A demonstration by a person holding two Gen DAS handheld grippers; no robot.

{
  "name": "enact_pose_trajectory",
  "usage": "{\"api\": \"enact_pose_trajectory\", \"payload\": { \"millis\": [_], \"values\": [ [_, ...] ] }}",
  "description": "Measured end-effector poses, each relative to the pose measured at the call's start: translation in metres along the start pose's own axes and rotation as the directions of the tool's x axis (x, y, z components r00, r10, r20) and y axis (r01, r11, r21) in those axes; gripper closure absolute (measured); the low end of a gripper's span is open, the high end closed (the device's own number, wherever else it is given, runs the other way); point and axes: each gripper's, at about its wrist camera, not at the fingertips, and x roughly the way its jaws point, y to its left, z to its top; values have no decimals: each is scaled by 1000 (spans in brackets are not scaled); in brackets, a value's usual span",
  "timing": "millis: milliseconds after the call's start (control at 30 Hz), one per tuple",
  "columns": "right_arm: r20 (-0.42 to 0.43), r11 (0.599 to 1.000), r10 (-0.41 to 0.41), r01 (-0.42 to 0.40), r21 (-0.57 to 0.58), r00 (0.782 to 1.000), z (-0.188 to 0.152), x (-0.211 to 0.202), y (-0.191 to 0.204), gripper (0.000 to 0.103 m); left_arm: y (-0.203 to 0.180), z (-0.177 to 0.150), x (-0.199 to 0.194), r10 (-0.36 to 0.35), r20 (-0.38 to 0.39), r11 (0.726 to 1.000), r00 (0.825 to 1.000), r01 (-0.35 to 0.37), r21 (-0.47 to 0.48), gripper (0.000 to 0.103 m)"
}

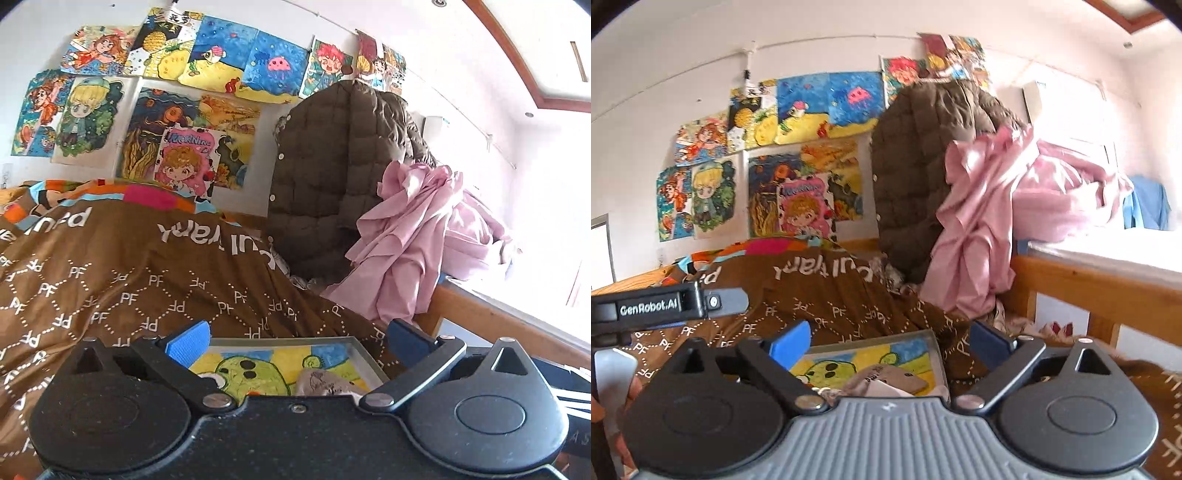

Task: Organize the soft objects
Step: 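Raise both open tools away from the tray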

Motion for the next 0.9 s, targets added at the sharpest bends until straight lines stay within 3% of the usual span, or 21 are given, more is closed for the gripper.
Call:
{"api": "enact_pose_trajectory", "payload": {
  "millis": [400, 567, 767, 900],
  "values": [
    [12, 998, 15, -14, -58, 1000, 2, -60, 28, 0, 14, -10, -83, 56, -2, 998, 998, -56, 21, 1],
    [-21, 989, 4, -6, -145, 1000, -12, -78, 49, 0, 9, -23, -117, 113, 45, 985, 993, -118, 125, 1],
    [-63, 982, 12, -24, -187, 998, -33, -100, 70, 0, 19, -35, -142, 50, 2, 992, 999, -50, 120, 1],
    [-105, 979, 18, -39, -200, 994, -45, -110, 77, 0, 30, -48, -152, 58, -32, 993, 998, -54, 101, 1]
  ]
}}
